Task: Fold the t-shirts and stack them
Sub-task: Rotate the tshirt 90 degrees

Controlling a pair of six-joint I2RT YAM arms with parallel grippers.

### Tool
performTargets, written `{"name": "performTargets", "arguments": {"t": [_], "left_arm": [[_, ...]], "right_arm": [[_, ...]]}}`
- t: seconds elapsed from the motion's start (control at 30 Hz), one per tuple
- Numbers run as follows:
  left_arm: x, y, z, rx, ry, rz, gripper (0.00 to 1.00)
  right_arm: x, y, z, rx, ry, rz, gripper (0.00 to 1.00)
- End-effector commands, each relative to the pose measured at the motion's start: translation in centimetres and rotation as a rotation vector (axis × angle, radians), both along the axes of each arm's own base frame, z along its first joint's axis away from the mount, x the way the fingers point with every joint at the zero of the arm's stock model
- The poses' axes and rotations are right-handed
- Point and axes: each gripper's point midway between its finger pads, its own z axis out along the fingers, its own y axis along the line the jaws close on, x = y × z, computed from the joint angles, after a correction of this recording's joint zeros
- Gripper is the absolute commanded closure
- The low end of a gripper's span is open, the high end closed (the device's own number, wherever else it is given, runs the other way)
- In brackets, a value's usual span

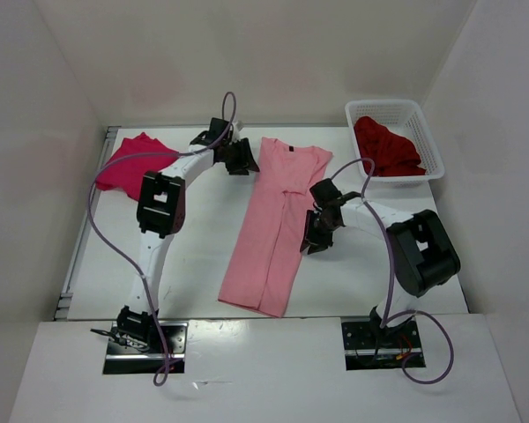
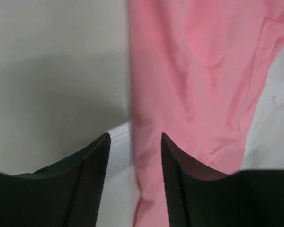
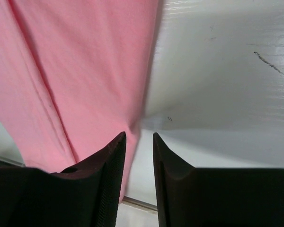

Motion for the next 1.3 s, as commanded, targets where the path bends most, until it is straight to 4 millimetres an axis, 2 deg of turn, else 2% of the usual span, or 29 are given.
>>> {"name": "performTargets", "arguments": {"t": [0.0,0.1,0.13,0.27,0.33,0.37,0.4,0.43,0.47,0.5,0.53,0.57,0.63,0.67,0.7,0.73,0.77,0.83,0.9,0.93,0.97,1.0,1.03,1.07,1.1,1.13,1.17,1.2,1.27], "left_arm": [[0.1,-3.5,-1.4,-0.045,0.01,-0.096,0.47],[-0.2,-5.4,-3.4,-0.059,0.044,-0.116,0.61],[0.4,-5.7,-3.0,-0.072,0.024,-0.109,0.78],[2.3,-5.5,-2.2,-0.063,-0.01,-0.035,0.99],[3.7,-4.2,-1.5,-0.068,-0.031,0.016,1.0],[4.8,-2.9,0.1,-0.086,-0.057,0.049,1.0],[5.2,-1.9,0.2,-0.094,-0.047,0.091,1.0],[6.0,-0.8,1.4,-0.089,-0.076,0.119,1.0],[6.6,1.2,1.7,-0.089,-0.073,0.164,1.0],[6.6,2.4,1.0,-0.079,-0.066,0.186,1.0],[6.8,3.5,2.4,-0.072,-0.091,0.213,1.0],[7.1,5.3,2.5,-0.066,-0.091,0.256,1.0],[7.1,6.5,3.6,-0.081,-0.118,0.28,1.0],[6.3,6.8,2.5,-0.07,-0.082,0.296,0.96],[6.5,7.3,2.6,-0.074,-0.096,0.305,0.89],[6.4,7.3,3.4,-0.079,-0.112,0.305,0.77],[5.4,6.9,2.7,-0.102,-0.079,0.283,0.51],[4.4,7.0,3.8,-0.094,-0.088,0.273,0.32],[3.0,7.3,4.1,-0.082,-0.091,0.261,0.05],[0.9,7.7,3.8,-0.059,-0.071,0.246,0.0],[-0.3,8.1,3.3,-0.038,-0.052,0.25,0.0],[-1.4,8.3,5.1,-0.037,-0.074,0.244,0.0],[-4.6,8.9,2.4,-0.002,0.003,0.246,0.0],[-5.9,9.1,2.2,-0.001,0.008,0.246,0.0],[-7.4,9.3,4.1,-0.007,-0.015,0.246,0.0],[-9.0,9.4,4.1,-0.013,-0.007,0.239,0.0],[-12.3,9.8,1.7,0.001,0.066,0.245,0.27],[-13.8,9.8,3.7,-0.025,0.042,0.245,0.45],[-17.8,9.8,2.9,-0.002,0.116,0.245,0.7]], "right_arm": [[1.1,0.3,3.0,0.057,-0.069,0.031,0.65],[1.7,0.7,3.6,0.092,-0.09,0.012,0.65],[2.0,0.8,3.7,0.097,-0.101,0.012,0.65],[3.0,1.0,4.2,0.114,-0.121,0.007,0.65],[3.4,0.8,4.0,0.113,-0.122,-0.002,0.65],[3.7,1.0,4.1,0.114,-0.123,-0.002,0.65],[3.6,0.9,3.6,0.106,-0.114,0.007,0.65],[3.9,1.0,3.9,0.108,-0.127,0.016,0.65],[3.9,1.0,3.6,0.105,-0.119,0.016,0.65],[4.2,1.1,3.9,0.106,-0.132,0.024,0.65],[4.1,1.0,3.6,0.101,-0.128,0.034,0.65],[3.9,0.9,3.5,0.097,-0.119,0.034,0.65],[3.9,0.9,3.5,0.095,-0.122,0.042,0.65],[3.8,1.0,3.6,0.105,-0.119,0.046,0.64],[3.8,1.0,3.6,0.105,-0.119,0.046,0.64],[3.6,1.1,3.6,0.111,-0.106,0.049,0.61],[3.6,1.1,3.6,0.111,-0.106,0.049,0.59],[3.2,1.3,4.2,0.136,-0.111,0.057,0.57],[2.8,1.4,4.4,0.153,-0.115,0.054,0.56],[1.9,1.1,4.1,0.152,-0.099,0.041,0.56],[1.6,1.3,4.0,0.169,-0.093,0.031,0.56],[0.5,1.7,3.1,0.172,-0.072,0.053,0.56],[0.1,1.9,3.2,0.179,-0.072,0.048,0.56],[-0.5,2.5,3.4,0.204,-0.063,0.044,0.56],[-1.6,3.0,2.6,0.206,-0.048,0.054,0.6],[-2.0,3.5,3.0,0.232,-0.054,0.057,0.63],[-2.7,4.2,2.9,0.26,-0.028,0.047,0.67],[-3.9,4.8,2.6,0.263,-0.014,0.065,0.72],[-4.5,5.6,2.8,0.282,-0.018,0.069,0.72]]}}
